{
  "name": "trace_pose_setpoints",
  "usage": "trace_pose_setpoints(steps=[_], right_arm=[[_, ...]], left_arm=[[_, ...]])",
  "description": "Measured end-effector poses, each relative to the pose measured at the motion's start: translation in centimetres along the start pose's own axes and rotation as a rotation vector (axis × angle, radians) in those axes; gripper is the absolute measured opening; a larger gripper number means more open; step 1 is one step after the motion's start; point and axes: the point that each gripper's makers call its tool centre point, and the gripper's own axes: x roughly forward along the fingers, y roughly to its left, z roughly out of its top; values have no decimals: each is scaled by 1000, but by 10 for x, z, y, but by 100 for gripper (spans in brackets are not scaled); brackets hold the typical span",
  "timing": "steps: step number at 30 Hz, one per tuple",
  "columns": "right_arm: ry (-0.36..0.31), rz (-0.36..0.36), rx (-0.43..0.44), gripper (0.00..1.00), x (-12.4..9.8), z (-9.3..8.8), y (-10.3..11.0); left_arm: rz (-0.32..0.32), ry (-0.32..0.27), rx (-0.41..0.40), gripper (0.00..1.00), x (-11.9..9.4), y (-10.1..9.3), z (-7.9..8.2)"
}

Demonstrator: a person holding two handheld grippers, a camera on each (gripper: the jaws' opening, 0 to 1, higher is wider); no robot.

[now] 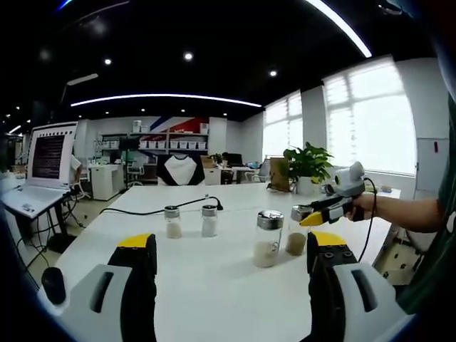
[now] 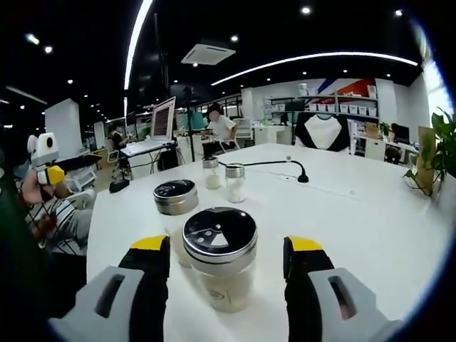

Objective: Rotate the seasoning bottle until the label or dispensing opening points toward the visible target arrow and the bottle remains upright within the marked orientation range

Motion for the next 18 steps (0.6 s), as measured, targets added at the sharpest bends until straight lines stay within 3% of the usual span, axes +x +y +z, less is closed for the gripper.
trace_pose_setpoints(steps=[11,14,18], right_arm=[[16,53,4,55,9,-5,3],[3,86,-1,48,10,-4,9],[7,76,2,43,10,-7,6]], left_arm=[[8,-9,-15,92,-4,2,1],[-14,-3,11,92,-4,-4,2],[-27,-16,11,92,-4,-7,5]])
